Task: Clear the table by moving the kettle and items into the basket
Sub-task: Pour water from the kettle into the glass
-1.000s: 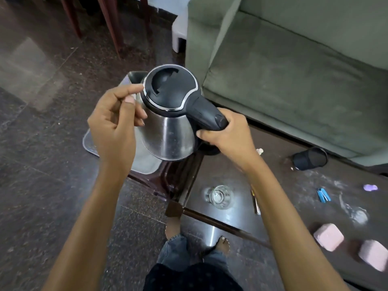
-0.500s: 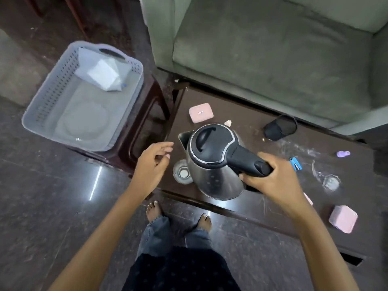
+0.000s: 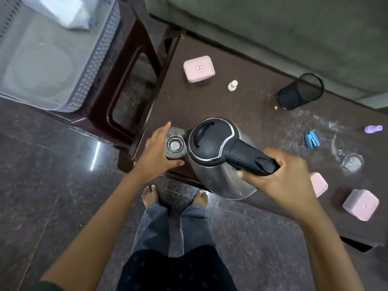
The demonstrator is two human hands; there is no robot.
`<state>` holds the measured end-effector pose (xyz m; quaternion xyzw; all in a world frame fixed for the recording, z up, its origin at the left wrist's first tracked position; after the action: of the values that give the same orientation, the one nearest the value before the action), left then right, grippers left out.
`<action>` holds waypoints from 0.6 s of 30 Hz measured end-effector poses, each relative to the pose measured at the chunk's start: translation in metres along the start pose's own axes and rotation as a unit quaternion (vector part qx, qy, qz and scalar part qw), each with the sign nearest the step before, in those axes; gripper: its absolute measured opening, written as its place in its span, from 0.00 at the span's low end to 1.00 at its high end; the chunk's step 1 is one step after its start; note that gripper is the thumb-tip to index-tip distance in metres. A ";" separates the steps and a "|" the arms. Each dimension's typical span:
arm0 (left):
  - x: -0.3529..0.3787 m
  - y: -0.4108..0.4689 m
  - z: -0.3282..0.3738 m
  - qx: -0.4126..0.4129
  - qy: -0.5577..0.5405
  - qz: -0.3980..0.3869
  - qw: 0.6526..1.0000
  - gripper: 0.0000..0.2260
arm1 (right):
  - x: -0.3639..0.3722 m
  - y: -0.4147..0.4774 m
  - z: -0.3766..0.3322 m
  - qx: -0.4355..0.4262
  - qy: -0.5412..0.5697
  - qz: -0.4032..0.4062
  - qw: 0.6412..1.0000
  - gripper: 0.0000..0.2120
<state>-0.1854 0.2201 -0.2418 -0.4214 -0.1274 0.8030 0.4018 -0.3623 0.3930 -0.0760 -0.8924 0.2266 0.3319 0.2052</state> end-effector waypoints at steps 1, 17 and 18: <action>0.001 0.003 -0.001 0.003 0.016 0.006 1.000 0.51 | 0.002 0.001 -0.001 -0.002 -0.006 -0.001 1.000 0.20; -0.003 0.012 -0.008 0.055 0.042 0.020 0.997 0.45 | 0.016 0.028 -0.026 -0.037 -0.148 -0.057 0.987 0.19; -0.003 0.013 -0.009 0.058 0.042 0.013 0.997 0.45 | 0.017 0.030 -0.027 -0.040 -0.155 -0.060 0.985 0.20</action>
<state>-0.1846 0.2082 -0.2520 -0.4323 -0.0582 0.7961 0.4195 -0.3536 0.3502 -0.0757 -0.8497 0.1249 0.4621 0.2210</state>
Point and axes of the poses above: each hand's wrist, its own y-axis towards the middle knuckle, its own x-axis out of the palm, z = x × y, the point moved 5 cm from there along y, towards the middle knuckle, and after that the axes turned 11 degrees about -x, right-handed, at the moved point
